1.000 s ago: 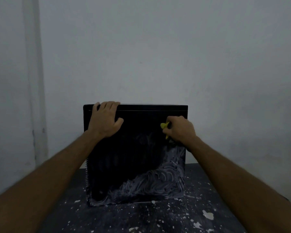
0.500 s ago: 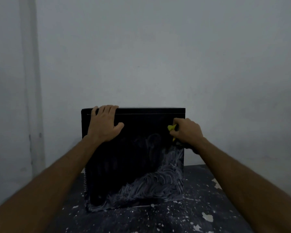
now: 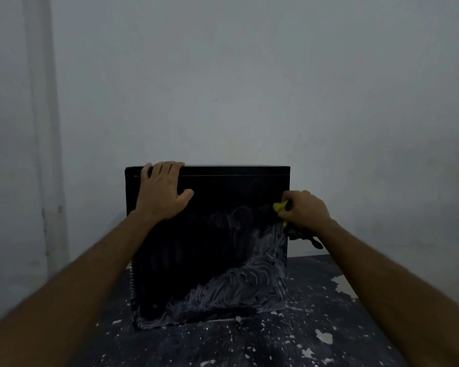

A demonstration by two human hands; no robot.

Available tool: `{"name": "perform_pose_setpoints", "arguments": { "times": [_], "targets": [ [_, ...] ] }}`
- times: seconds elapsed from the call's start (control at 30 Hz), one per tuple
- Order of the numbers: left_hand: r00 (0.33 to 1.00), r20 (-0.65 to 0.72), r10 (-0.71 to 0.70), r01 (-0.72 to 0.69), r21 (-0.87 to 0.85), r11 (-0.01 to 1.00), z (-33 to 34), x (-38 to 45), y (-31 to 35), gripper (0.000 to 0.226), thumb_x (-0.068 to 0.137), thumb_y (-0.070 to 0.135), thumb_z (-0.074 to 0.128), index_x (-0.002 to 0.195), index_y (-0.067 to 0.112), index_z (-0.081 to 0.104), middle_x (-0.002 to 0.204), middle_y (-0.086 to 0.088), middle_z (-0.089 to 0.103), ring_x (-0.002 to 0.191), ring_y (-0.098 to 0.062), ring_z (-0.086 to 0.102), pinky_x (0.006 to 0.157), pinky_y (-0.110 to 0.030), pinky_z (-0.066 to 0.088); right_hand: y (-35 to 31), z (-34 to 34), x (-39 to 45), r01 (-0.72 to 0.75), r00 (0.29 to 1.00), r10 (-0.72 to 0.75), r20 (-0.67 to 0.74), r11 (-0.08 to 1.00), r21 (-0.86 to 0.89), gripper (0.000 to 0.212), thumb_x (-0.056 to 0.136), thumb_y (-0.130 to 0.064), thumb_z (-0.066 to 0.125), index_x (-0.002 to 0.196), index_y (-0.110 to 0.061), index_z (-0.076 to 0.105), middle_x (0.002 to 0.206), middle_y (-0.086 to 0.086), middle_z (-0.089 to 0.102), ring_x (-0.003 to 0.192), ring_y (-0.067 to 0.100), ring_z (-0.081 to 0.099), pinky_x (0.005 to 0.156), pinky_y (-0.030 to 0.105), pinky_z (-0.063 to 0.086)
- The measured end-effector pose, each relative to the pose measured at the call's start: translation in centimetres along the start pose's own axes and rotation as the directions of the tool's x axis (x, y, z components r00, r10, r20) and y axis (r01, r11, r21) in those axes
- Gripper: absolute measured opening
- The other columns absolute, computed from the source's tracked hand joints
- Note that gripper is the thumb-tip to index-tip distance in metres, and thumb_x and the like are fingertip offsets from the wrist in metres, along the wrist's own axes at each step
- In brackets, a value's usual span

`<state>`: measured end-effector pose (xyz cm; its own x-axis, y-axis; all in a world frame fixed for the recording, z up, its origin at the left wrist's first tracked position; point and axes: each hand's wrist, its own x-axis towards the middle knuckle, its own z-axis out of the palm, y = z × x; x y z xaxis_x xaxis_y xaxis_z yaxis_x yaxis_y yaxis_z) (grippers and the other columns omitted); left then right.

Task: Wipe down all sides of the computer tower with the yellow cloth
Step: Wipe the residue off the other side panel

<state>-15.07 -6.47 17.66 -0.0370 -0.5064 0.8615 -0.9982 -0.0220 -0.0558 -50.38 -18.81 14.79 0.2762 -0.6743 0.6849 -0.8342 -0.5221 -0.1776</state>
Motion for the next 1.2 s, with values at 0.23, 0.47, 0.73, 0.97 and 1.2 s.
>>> {"name": "perform_pose_setpoints", "arguments": {
  "times": [0.23,0.47,0.73,0.97,1.2],
  "targets": [
    [1.0,-0.02,0.001,-0.002,-0.01,1.0,0.1,-0.1,-0.1,0.076,0.08,0.057,0.038,0.142,0.015,0.05,0.139,-0.005,0.056,0.133,-0.026,0.045,0.122,-0.053,0.014,0.1,0.6,-0.6,-0.027,1.0,0.026,-0.012,0.998,-0.063,0.027,0.085,-0.039,0.071,0.1,-0.017,0.065,0.08,0.001,0.061,0.071,0.022,0.058,0.057,0.03,0.043],
    [0.999,-0.035,-0.007,0.006,-0.04,0.999,0.3,-0.2,0.1,0.073,0.081,0.056,0.039,0.141,0.015,0.051,0.139,-0.005,0.056,0.133,-0.026,0.045,0.123,-0.052,0.013,-0.8,1.4,-1.0,-0.024,0.999,0.026,0.034,0.999,-0.048,0.026,0.085,-0.041,0.069,0.092,-0.017,0.059,0.078,0.0,0.059,0.075,0.023,0.063,0.057,0.03,0.042],
    [0.999,-0.033,-0.011,0.01,-0.038,0.999,0.5,-0.2,0.1,0.073,0.081,0.056,0.04,0.142,0.016,0.049,0.14,-0.004,0.055,0.135,-0.025,0.043,0.124,-0.052,0.011,0.0,1.8,-1.5,0.05,0.997,-0.047,0.053,0.997,-0.054,0.024,0.09,-0.043,0.066,0.099,-0.021,0.064,0.078,0.0,0.061,0.07,0.021,0.06,0.055,0.029,0.04],
    [0.999,-0.041,-0.006,0.004,-0.037,0.999,0.7,-0.2,0.0,0.073,0.081,0.056,0.04,0.142,0.016,0.049,0.139,-0.004,0.055,0.134,-0.025,0.043,0.124,-0.052,0.011,-3.4,2.0,-0.8,0.135,0.99,-0.135,0.041,0.991,-0.006,0.022,0.088,-0.036,0.068,0.101,-0.019,0.064,0.076,-0.002,0.058,0.072,0.023,0.06,0.057,0.03,0.038],
    [0.999,-0.039,-0.006,0.004,-0.05,0.999,0.6,-0.2,-0.2,0.072,0.083,0.055,0.039,0.143,0.016,0.049,0.141,-0.004,0.055,0.136,-0.024,0.043,0.124,-0.051,0.01,-3.8,3.4,-1.3,0.175,0.983,-0.177,0.039,0.983,0.056,0.021,0.094,-0.035,0.061,0.106,-0.023,0.049,0.076,0.002,0.057,0.066,0.026,0.057,0.055,0.035,0.043]
  ]
}}
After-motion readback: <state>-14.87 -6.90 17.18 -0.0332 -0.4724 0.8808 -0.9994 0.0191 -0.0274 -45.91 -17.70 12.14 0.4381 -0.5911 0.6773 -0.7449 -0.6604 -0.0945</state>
